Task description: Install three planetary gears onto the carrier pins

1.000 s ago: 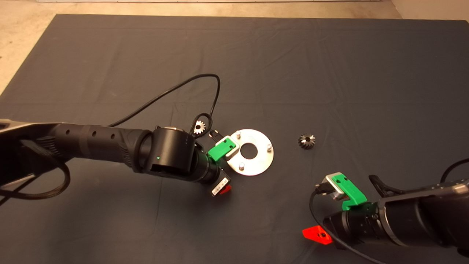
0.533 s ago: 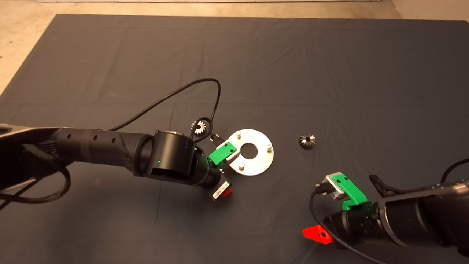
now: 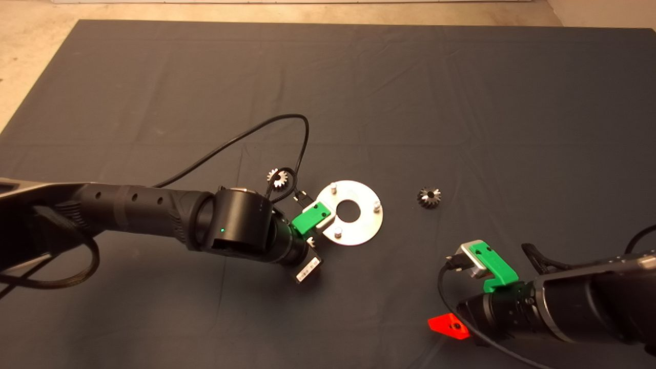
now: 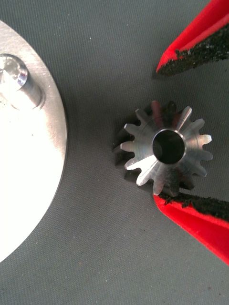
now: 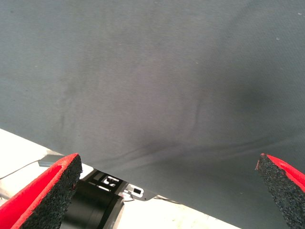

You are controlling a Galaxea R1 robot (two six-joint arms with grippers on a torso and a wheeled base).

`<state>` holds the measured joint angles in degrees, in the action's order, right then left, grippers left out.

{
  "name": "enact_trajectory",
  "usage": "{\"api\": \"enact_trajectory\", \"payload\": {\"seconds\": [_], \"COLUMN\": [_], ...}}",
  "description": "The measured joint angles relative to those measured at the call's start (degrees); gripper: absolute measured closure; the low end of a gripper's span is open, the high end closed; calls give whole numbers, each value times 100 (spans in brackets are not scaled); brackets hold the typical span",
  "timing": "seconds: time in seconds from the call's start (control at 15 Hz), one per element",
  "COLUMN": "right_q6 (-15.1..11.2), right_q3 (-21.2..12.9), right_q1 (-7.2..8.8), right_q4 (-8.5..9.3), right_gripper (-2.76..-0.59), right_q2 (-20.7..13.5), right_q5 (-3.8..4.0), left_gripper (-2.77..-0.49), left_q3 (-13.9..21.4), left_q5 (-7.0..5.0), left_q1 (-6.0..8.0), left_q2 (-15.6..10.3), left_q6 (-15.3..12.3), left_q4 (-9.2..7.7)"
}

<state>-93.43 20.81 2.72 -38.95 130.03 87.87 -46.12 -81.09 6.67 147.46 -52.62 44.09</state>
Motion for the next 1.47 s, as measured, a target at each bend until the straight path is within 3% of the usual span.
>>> {"api": "enact_trajectory", "payload": {"seconds": [0.67,1.47], "right_q6": [19,21], "right_q3": [0,0], "right_q1": [0,0], "right_q4": [4,6], "right_gripper": [-275,-275], "right_q2": [-54,-68], "right_q5": [2,0], "left_gripper": [-114,-96], "left_q3": [-135,-201], "left_q5": [-7,86], "left_q1": [5,38], "left_q2": [1,4], "left_q6": [51,83], "left_q4": [20,-18]}}
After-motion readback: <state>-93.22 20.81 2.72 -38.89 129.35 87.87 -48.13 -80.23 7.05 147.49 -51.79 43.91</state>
